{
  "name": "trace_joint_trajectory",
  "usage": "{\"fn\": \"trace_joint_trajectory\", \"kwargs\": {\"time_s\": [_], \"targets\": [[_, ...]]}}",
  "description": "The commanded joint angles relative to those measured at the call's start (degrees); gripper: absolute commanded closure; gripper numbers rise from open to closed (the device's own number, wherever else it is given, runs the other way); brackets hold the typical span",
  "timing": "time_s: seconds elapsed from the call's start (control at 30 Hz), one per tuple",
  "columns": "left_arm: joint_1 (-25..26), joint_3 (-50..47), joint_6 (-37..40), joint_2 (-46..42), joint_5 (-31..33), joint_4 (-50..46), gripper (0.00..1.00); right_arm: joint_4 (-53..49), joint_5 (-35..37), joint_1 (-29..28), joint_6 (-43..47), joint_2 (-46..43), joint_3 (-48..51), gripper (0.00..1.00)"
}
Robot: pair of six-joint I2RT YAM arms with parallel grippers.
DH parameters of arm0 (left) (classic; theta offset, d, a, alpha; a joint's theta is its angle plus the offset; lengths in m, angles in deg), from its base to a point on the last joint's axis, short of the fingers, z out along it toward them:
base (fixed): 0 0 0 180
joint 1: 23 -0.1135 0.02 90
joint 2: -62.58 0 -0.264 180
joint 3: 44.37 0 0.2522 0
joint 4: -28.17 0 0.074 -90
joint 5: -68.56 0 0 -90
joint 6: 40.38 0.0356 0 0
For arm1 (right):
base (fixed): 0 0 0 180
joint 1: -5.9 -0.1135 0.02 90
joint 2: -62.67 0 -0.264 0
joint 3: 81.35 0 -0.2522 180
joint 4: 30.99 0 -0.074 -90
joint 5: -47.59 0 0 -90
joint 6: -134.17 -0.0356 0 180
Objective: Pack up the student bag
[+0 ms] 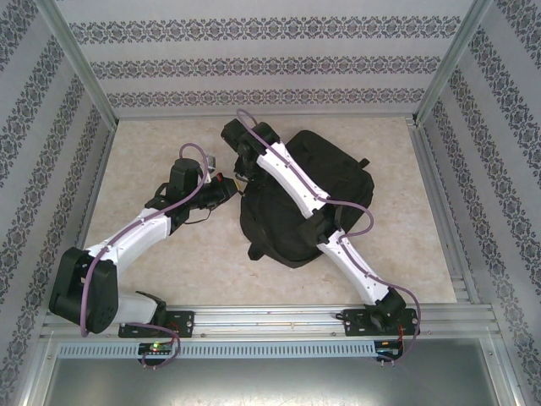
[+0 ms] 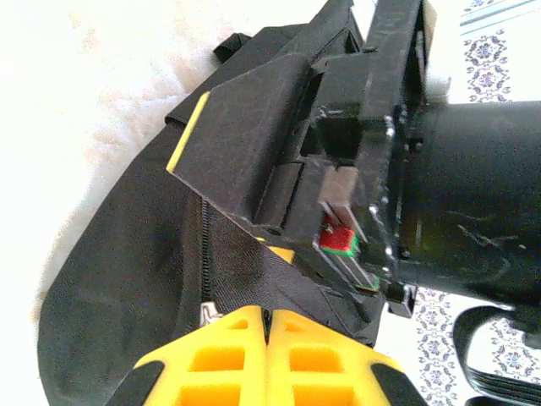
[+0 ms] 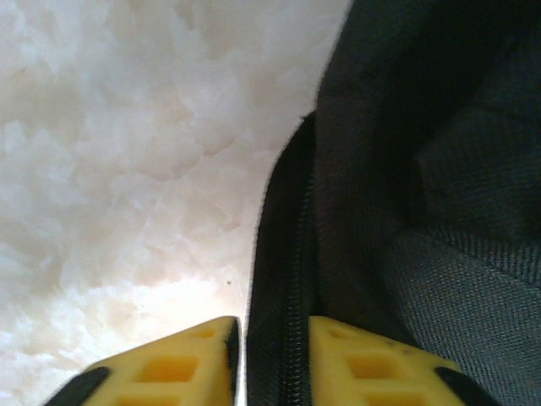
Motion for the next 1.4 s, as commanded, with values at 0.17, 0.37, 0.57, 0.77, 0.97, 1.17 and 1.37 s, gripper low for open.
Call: {"fn": "trace_joint_trajectory", "kwargs": {"time_s": [0.17, 0.37, 0.57, 0.77, 0.97, 1.17, 1.37], "targets": [[-1.00, 0.31, 0.73, -0.32, -0.04, 3.39, 1.00, -10.17, 1.58, 0.11, -1.59, 1.94, -2.42, 1.00], [-0.95, -0.09, -0.38, -0.98, -1.00, 3.68, 1.00, -6.79, 3.45, 1.79, -0.73, -1.48, -2.41, 1.00], [-0.08, 1.36, -0.28, -2.30, -1.91, 1.35, 1.00, -3.27, 4.23, 4.24, -0.99, -3.52, -2.54, 1.00], [0.81, 1.75, 0.49, -3.31, -2.61, -1.12, 1.00, 0.05, 4.19, 6.51, -2.21, -3.80, -2.43, 1.00], [3.37, 4.19, 1.75, -2.65, -2.77, -3.54, 1.00, 3.97, 4.63, 7.44, -4.41, -3.48, -2.43, 1.00], [8.08, 8.91, 3.21, -0.01, -0.49, -8.00, 1.00, 6.15, 5.31, 7.61, -7.06, -1.93, -2.41, 1.00], [11.75, 8.68, 3.43, 0.46, 1.31, -10.63, 1.00, 7.26, 5.94, 8.95, -8.15, -0.95, -2.44, 1.00]]}}
